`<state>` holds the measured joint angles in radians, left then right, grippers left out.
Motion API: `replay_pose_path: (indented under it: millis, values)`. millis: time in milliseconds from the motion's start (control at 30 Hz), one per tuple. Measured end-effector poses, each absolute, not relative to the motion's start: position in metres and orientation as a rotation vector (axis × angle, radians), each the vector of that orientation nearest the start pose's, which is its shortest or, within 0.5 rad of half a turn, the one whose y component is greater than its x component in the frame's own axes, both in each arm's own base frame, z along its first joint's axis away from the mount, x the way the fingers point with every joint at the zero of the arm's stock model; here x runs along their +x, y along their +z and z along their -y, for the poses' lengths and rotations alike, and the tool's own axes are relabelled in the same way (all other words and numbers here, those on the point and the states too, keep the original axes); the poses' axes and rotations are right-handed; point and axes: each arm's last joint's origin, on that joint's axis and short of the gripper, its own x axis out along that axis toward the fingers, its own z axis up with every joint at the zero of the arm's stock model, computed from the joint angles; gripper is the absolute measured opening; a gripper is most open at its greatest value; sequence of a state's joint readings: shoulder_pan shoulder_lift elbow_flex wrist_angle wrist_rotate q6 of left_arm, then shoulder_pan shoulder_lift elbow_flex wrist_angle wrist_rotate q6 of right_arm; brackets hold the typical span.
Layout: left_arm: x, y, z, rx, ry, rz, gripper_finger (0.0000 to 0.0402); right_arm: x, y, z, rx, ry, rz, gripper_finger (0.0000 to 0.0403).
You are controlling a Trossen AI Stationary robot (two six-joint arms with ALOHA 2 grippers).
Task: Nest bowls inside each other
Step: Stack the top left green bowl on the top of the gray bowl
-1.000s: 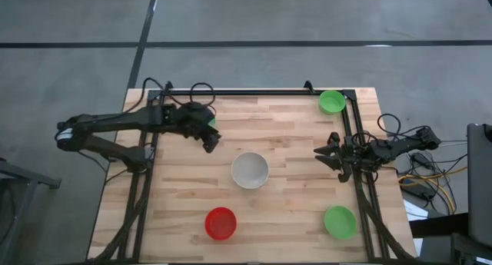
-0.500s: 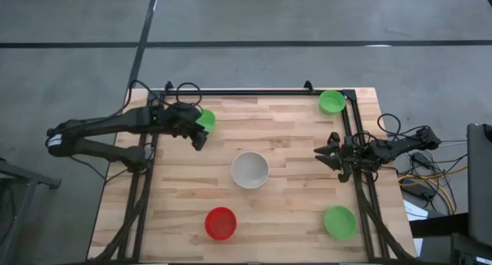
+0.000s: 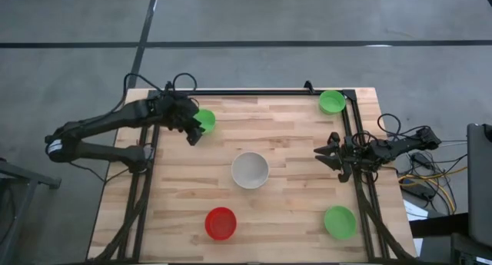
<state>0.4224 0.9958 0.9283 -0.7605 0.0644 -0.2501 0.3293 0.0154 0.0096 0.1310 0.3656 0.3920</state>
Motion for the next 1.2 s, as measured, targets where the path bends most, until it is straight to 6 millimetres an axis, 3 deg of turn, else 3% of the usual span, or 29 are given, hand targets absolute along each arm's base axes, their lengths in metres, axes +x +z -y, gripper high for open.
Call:
replay_pose_path:
  millis: [533, 1200]
  values:
    - [0.17, 0.289, -0.098, -0.45, 0.55, -0.808, 0.0168, 0.094, 0.178, -0.021, 0.434, -0.013, 0.123, 0.0132]
    - [0.211, 0.25, -0.13, -0.55, 0.615, -0.866, 0.0168, 0.094, 0.178, -0.021, 0.434, -0.013, 0.124, 0.0132]
